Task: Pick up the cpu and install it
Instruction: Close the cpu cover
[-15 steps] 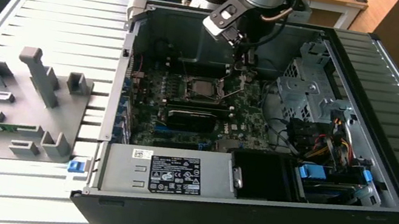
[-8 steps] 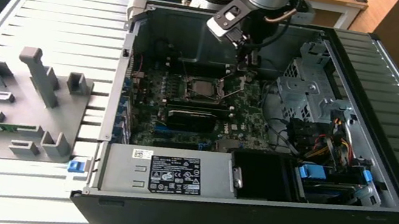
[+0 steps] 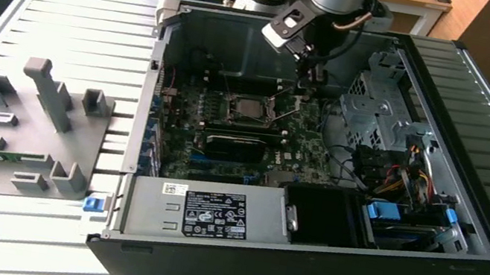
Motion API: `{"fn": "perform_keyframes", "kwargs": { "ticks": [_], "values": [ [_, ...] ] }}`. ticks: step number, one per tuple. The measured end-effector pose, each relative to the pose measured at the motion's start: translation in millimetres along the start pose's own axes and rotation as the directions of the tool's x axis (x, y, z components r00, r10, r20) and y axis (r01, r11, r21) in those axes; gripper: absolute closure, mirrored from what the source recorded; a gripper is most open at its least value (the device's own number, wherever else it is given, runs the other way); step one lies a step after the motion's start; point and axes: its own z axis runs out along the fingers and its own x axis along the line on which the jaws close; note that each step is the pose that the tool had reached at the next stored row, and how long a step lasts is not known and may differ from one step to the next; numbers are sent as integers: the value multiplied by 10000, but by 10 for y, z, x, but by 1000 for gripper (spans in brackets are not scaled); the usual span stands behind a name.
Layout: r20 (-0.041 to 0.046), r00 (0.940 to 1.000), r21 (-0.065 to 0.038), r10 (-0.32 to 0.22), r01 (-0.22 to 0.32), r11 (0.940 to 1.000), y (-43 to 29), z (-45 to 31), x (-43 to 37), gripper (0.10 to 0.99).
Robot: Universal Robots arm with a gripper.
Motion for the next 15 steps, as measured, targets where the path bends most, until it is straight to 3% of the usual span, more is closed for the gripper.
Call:
{"fn": "perform_keyframes", "kwargs": {
  "ticks": [15],
  "values": [
    [2,10000,0,-1,1,10000,188,48,9,980]
  ]
}}
